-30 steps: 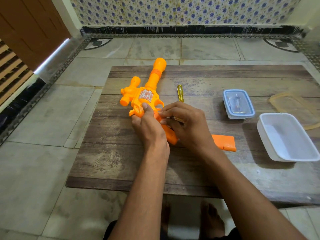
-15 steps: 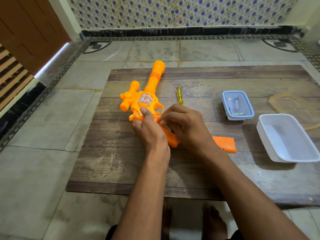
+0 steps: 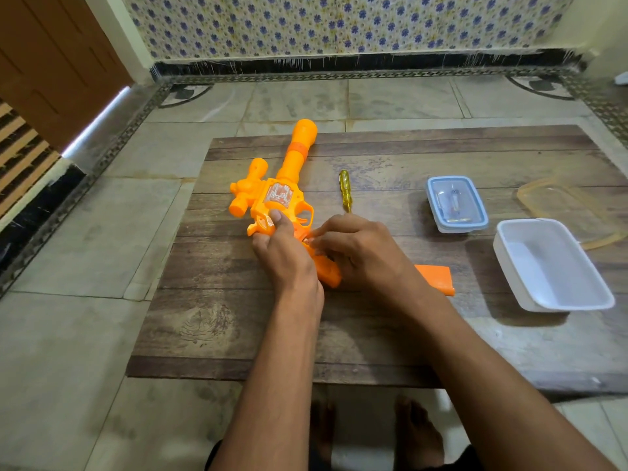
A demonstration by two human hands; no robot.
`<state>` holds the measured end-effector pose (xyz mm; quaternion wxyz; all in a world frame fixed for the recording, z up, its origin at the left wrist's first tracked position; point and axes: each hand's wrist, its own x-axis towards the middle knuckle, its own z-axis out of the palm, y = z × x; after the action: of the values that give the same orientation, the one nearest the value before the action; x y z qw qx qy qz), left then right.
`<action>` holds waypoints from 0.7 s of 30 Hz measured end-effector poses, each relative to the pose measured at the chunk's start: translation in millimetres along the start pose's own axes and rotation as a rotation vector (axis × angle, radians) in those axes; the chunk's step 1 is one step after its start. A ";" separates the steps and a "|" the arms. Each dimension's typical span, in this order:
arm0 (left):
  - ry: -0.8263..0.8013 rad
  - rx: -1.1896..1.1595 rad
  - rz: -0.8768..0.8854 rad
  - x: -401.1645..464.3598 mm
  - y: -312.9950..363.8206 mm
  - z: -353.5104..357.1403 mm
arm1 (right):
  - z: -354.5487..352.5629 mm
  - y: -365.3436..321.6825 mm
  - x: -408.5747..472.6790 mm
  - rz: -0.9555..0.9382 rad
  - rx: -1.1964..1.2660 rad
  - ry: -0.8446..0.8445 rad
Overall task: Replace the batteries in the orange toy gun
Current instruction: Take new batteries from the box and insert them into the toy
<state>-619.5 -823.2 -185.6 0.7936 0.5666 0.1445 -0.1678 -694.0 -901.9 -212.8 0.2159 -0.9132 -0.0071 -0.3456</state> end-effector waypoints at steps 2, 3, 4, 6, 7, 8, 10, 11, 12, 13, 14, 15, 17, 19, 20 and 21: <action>0.000 0.006 -0.001 0.6 0.5 0.3 | -0.2 -1.4 -1.4 -0.005 -0.019 0.005; 0.010 0.016 0.002 1.2 0.3 0.2 | -0.3 -3.0 -2.2 0.006 -0.035 0.013; 0.017 0.029 0.003 0.1 0.6 0.2 | -0.3 -5.1 -3.2 0.029 -0.043 0.029; 0.028 0.051 0.001 0.5 -0.3 0.2 | -1.1 -11.3 -1.3 0.090 -0.035 0.101; 0.033 0.061 -0.002 0.0 -0.4 0.0 | -1.8 -14.6 2.1 0.129 -0.023 0.158; 0.037 0.073 -0.005 -1.4 -0.2 0.1 | -3.0 -18.1 6.5 0.172 -0.010 0.220; 0.040 0.092 -0.007 -4.4 2.3 0.0 | -5.6 -25.3 14.3 0.289 0.036 0.316; 0.040 0.098 -0.006 -5.0 3.3 -0.1 | -6.6 -26.9 16.1 0.369 0.091 0.332; 0.042 0.104 -0.008 -5.5 3.5 -0.4 | -8.2 -27.2 16.6 0.452 0.173 0.321; 0.044 0.108 -0.013 -5.9 3.9 -0.7 | -10.2 -27.1 16.6 0.517 0.273 0.305; 0.046 0.108 -0.018 -7.0 4.9 -0.3 | -12.8 -26.5 16.2 0.555 0.383 0.303; 0.051 0.110 -0.020 -6.9 5.2 -0.2 | -15.0 -25.6 15.7 0.571 0.487 0.308; 0.053 0.118 -0.036 -10.3 6.6 0.4 | -19.9 -24.9 15.4 0.570 0.588 0.283; 0.051 0.129 -0.045 -12.7 8.0 0.3 | -24.0 -25.1 14.0 0.548 0.557 0.196; 0.047 0.127 -0.048 -13.4 8.0 0.6 | -25.5 -24.6 12.3 0.533 0.535 0.149; 0.049 0.125 -0.050 -12.8 7.5 0.7 | -26.4 -23.6 10.7 0.522 0.521 0.113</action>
<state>-627.8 -820.3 -173.6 0.7485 0.6153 0.1671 -0.1823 -706.2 -892.5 -179.2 0.5219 -0.7781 0.1501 -0.3156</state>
